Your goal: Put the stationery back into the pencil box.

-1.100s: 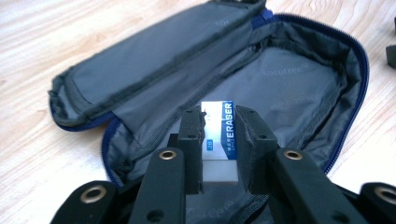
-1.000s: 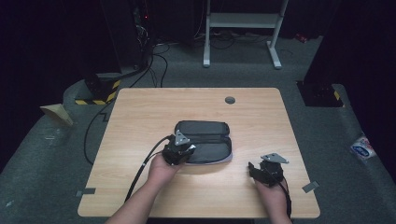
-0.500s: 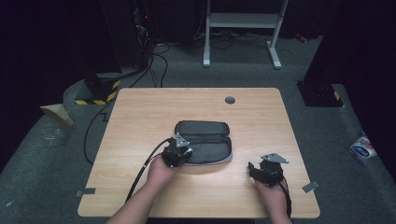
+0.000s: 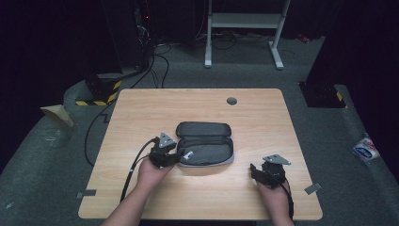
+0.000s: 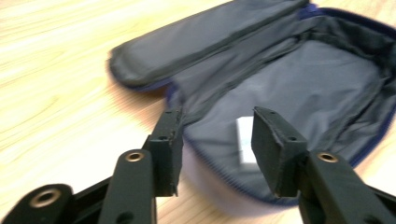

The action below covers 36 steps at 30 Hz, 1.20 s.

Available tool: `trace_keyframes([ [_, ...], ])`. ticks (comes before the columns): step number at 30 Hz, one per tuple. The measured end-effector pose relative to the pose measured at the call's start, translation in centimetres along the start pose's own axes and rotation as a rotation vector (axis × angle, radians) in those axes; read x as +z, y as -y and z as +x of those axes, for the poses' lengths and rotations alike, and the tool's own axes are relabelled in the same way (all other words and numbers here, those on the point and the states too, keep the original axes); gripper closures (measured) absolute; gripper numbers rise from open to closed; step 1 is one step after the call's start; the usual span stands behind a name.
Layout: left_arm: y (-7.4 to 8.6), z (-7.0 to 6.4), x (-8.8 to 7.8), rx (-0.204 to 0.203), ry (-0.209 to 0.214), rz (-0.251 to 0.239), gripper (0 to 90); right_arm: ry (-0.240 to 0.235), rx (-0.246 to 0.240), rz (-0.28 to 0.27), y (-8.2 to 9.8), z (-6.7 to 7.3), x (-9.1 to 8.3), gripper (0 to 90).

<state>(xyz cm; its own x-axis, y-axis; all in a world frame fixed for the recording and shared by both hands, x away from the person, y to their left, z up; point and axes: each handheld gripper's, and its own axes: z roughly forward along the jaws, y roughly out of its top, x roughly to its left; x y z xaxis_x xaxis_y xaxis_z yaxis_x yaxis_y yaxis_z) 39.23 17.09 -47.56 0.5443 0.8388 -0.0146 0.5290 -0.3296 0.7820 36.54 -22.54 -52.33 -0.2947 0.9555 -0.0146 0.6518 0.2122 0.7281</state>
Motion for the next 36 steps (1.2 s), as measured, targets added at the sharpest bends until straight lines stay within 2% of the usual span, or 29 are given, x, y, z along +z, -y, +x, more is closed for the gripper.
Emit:
trace_keyframes([
  [1, 0.0, 0.0, 0.0, 0.000, 0.000, 0.000, 50.1, 0.000, 0.000, 0.000, 0.0, 0.0, 0.0, 32.1],
  [3, 0.7, 1.0, -0.5, -0.023, -0.014, -0.005, 48.1, 0.000, 0.000, 0.000, 0.0, 0.0, 0.0, 32.1],
  [4, 1.4, 2.0, -1.0, -0.040, -0.024, -0.002, 44.5, 0.000, 0.000, 0.000, 0.0, 0.0, 0.0, 32.1],
  [5, 1.4, 2.0, -1.0, -0.040, -0.024, -0.002, 42.7, 0.000, 0.000, 0.000, 0.0, 0.0, 0.0, 32.1],
  [6, 2.2, 3.0, -1.4, -0.062, -0.027, 0.003, 40.6, 0.000, 0.002, 0.000, 0.0, 0.0, 0.0, 32.0],
  [7, 2.2, 3.0, -1.4, -0.062, -0.027, 0.003, 39.5, 0.000, 0.002, 0.000, 0.0, 0.0, 0.0, 32.1],
  [8, 2.7, 3.6, -1.5, -0.075, -0.028, 0.005, 38.1, 0.001, 0.001, 0.000, 0.0, 0.0, 0.0, 32.0],
  [9, 3.6, 4.8, -1.8, -0.089, -0.039, 0.015, 36.1, 0.001, -0.001, -0.001, 0.0, 0.0, 0.0, 32.0],
  [10, 4.1, 5.3, -2.0, -0.093, -0.049, 0.025, 33.7, 0.001, -0.001, -0.001, 0.0, 0.0, 0.0, 32.0],
  [11, 4.1, 5.3, -2.0, -0.093, -0.049, 0.025, 31.0, 0.001, -0.001, -0.001, 0.0, 0.0, 0.0, 32.0],
  [12, 5.2, 6.4, -2.2, -0.096, -0.070, 0.052, 27.6, 0.001, -0.002, -0.001, 0.0, 0.0, 0.0, 32.0],
  [13, 5.2, 6.4, -2.2, -0.096, -0.070, 0.052, 24.4, 0.001, -0.001, -0.001, 0.0, 0.0, 0.0, 32.0],
  [14, 6.3, 7.4, -2.5, -0.100, -0.086, 0.081, 22.7, 0.002, -0.001, -0.001, 0.0, 0.0, 0.0, 32.0],
  [15, 6.3, 7.4, -2.5, -0.100, -0.086, 0.081, 21.2, 0.003, 0.000, 0.000, 0.0, 0.0, 0.0, 32.0],
  [16, 7.5, 8.3, -2.9, -0.125, -0.083, 0.105, 19.6, 0.003, 0.001, -0.001, 0.0, 0.0, 0.0, 32.0],
  [18, 8.5, 9.1, -3.4, -0.131, -0.096, 0.121, 16.9, 0.005, 0.001, -0.001, 0.0, 0.0, 0.0, 31.9],
  [21, 9.3, 9.5, -4.1, -0.121, -0.122, 0.116, 13.1, 0.007, 0.002, -0.001, 0.0, 0.0, 0.0, 31.9],
  [22, 10.0, 9.7, -4.6, -0.107, -0.151, 0.120, 10.0, 0.007, 0.003, -0.002, 0.0, 0.0, 0.0, 31.9],
  [23, 10.4, 9.7, -4.7, -0.114, -0.155, 0.118, 5.5, 0.008, 0.003, -0.002, 0.0, 0.0, 0.0, 31.9],
  [25, 10.6, 9.8, -4.9, -0.114, -0.161, 0.117, 2.2, 0.007, 0.003, -0.002, 0.0, 0.0, 0.0, 31.9],
  [26, 11.0, 9.6, -5.1, -0.125, -0.176, 0.101, 2.2, 0.008, 0.003, -0.002, 0.0, 0.0, 0.0, 31.9],
  [31, 11.2, 9.1, -5.4, -0.151, -0.201, 0.092, 5.7, 0.011, 0.010, -0.002, 0.0, 0.0, 0.0, 32.2],
  [36, 11.2, 9.1, -5.6, -0.147, -0.201, 0.086, 8.3, 0.016, 0.013, -0.001, 0.0, 0.0, 0.0, 32.5],
])
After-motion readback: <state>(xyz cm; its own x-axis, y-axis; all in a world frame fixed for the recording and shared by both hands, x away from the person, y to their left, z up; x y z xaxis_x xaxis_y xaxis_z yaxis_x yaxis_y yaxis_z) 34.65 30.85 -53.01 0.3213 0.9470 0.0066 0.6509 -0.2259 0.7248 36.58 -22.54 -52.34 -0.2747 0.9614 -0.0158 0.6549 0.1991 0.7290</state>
